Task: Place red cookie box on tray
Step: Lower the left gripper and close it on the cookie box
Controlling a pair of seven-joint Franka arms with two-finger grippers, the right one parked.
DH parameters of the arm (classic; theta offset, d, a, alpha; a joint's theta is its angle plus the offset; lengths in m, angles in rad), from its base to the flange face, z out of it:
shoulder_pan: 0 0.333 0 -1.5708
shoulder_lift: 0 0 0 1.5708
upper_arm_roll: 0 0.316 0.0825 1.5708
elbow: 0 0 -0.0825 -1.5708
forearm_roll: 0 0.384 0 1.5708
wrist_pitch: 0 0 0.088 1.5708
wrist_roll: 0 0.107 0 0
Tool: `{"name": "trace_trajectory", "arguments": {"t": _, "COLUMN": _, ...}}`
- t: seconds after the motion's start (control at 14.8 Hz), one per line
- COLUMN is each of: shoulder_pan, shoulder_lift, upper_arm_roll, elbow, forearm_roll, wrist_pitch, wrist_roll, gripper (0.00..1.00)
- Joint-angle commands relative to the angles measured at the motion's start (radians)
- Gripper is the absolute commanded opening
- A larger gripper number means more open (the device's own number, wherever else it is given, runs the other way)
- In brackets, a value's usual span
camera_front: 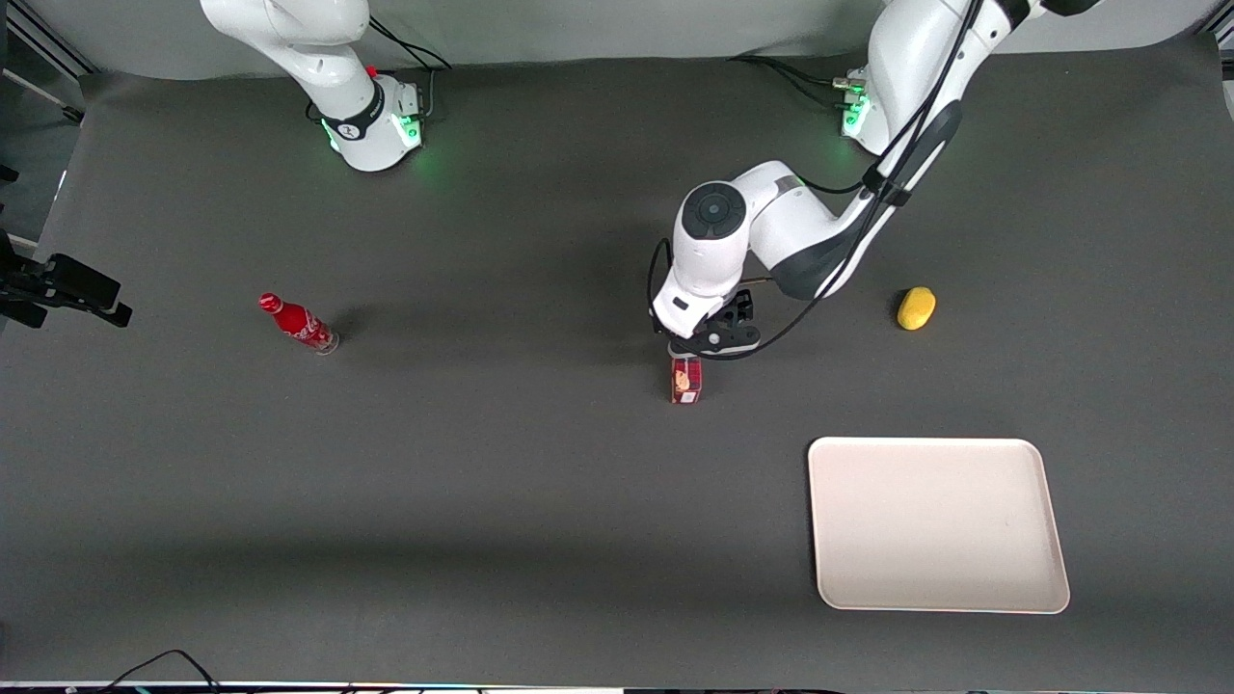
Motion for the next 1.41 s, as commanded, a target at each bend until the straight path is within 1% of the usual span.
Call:
{"name": "trace_trajectory", "arguments": {"t": 0.0, "shoulder_pan": -0.03, "shoulder_lift": 0.044, "upper_arm_roll": 0.0, "elbow": 0.001, "forearm_roll": 0.067, "wrist_pitch": 0.03, "wrist_roll": -0.099, "gripper": 1.0}}
{"name": "trace_trajectory", "arguments": {"t": 0.27, "shoulder_pan": -0.046, "shoulder_lift": 0.076, "upper_arm_roll": -0.001, "elbow": -0.02, "forearm_roll": 0.069, "wrist_pitch": 0.062, "wrist_roll": -0.13, "gripper": 1.0}}
{"name": "trace_trajectory", "arguments": {"t": 0.34, "shoulder_pan": -0.046, "shoulder_lift": 0.078, "upper_arm_roll": 0.0, "elbow": -0.041, "forearm_roll": 0.074, "wrist_pitch": 0.083, "wrist_roll": -0.13, "gripper": 1.0}}
{"name": "trace_trajectory", "arguments": {"t": 0.47, "shoulder_pan": -0.045, "shoulder_lift": 0.079, "upper_arm_roll": 0.0, "elbow": -0.069, "forearm_roll": 0.109, "wrist_pitch": 0.125, "wrist_roll": -0.132, "gripper": 1.0}}
{"name": "trace_trajectory", "arguments": {"t": 0.67, "shoulder_pan": -0.045, "shoulder_lift": 0.084, "upper_arm_roll": 0.0, "elbow": -0.068, "forearm_roll": 0.11, "wrist_pitch": 0.128, "wrist_roll": -0.132, "gripper": 0.99}}
{"name": "trace_trajectory", "arguments": {"t": 0.74, "shoulder_pan": -0.045, "shoulder_lift": 0.087, "upper_arm_roll": -0.001, "elbow": -0.066, "forearm_roll": 0.11, "wrist_pitch": 0.13, "wrist_roll": -0.132, "gripper": 0.93}}
{"name": "trace_trajectory", "arguments": {"t": 0.94, "shoulder_pan": -0.045, "shoulder_lift": 0.098, "upper_arm_roll": 0.0, "elbow": -0.063, "forearm_roll": 0.112, "wrist_pitch": 0.157, "wrist_roll": -0.132, "gripper": 0.46}}
{"name": "trace_trajectory", "arguments": {"t": 1.01, "shoulder_pan": -0.045, "shoulder_lift": 0.098, "upper_arm_roll": 0.0, "elbow": -0.062, "forearm_roll": 0.113, "wrist_pitch": 0.157, "wrist_roll": -0.132, "gripper": 0.29}}
{"name": "trace_trajectory", "arguments": {"t": 1.15, "shoulder_pan": -0.043, "shoulder_lift": 0.098, "upper_arm_roll": 0.0, "elbow": -0.057, "forearm_roll": 0.113, "wrist_pitch": 0.151, "wrist_roll": -0.129, "gripper": 0.0}}
{"name": "trace_trajectory", "arguments": {"t": 1.35, "shoulder_pan": -0.03, "shoulder_lift": 0.089, "upper_arm_roll": 0.004, "elbow": -0.037, "forearm_roll": 0.112, "wrist_pitch": 0.134, "wrist_roll": -0.115, "gripper": 0.0}}
